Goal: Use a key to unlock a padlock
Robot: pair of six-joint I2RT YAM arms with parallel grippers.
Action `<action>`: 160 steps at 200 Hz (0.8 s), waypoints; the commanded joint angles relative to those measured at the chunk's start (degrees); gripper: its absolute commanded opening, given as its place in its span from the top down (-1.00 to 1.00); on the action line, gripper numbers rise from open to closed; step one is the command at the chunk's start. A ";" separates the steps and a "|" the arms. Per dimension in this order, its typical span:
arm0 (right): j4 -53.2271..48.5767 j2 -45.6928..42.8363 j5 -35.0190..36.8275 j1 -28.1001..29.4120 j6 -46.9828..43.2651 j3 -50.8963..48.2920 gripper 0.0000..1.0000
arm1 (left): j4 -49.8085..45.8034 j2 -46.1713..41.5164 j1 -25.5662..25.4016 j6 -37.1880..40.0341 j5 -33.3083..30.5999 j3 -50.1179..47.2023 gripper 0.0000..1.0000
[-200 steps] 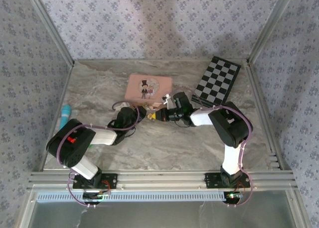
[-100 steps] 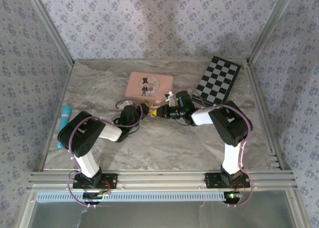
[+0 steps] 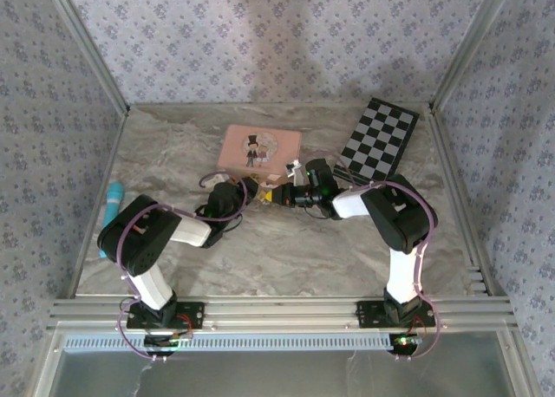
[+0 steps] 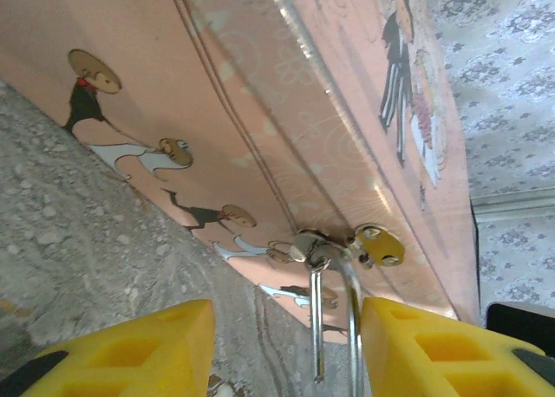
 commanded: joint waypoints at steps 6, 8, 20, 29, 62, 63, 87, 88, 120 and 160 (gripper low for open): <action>-1.30 1.43 -1.86 0.70 -0.75 1.11 1.00 | 4.13 1.48 -0.20 -0.41 0.90 1.56 0.04; -1.44 1.39 -1.79 0.75 -0.85 1.14 1.00 | 4.24 1.56 -0.20 -0.32 1.00 1.60 0.04; -2.87 1.30 -1.38 0.93 -1.88 1.45 1.00 | 4.46 1.76 -0.20 -0.04 1.74 2.12 0.04; -3.46 1.25 -1.15 0.97 -2.45 1.55 1.00 | 3.92 1.76 -0.28 0.23 2.11 2.53 0.04; -3.97 0.91 -1.38 1.06 -2.95 2.00 1.00 | 3.37 2.78 -0.37 0.16 2.67 2.59 0.14; -4.02 0.90 -1.34 1.06 -3.01 1.98 1.00 | 3.43 2.84 -0.37 0.19 2.75 2.59 0.15; -4.23 0.81 -1.41 1.09 -3.12 2.31 1.00 | 4.35 4.38 -0.37 0.01 3.49 2.93 0.28; -4.24 0.81 -1.37 1.07 -3.16 2.32 1.00 | 4.40 4.43 -0.37 0.03 3.51 2.93 0.29; -4.42 0.72 -1.68 1.07 -3.11 2.67 1.00 | 5.03 6.04 -0.30 0.00 4.19 3.55 0.42; -4.47 -0.04 -1.85 0.91 -2.80 2.41 1.00 | 5.95 6.49 -0.22 0.09 3.25 3.51 0.87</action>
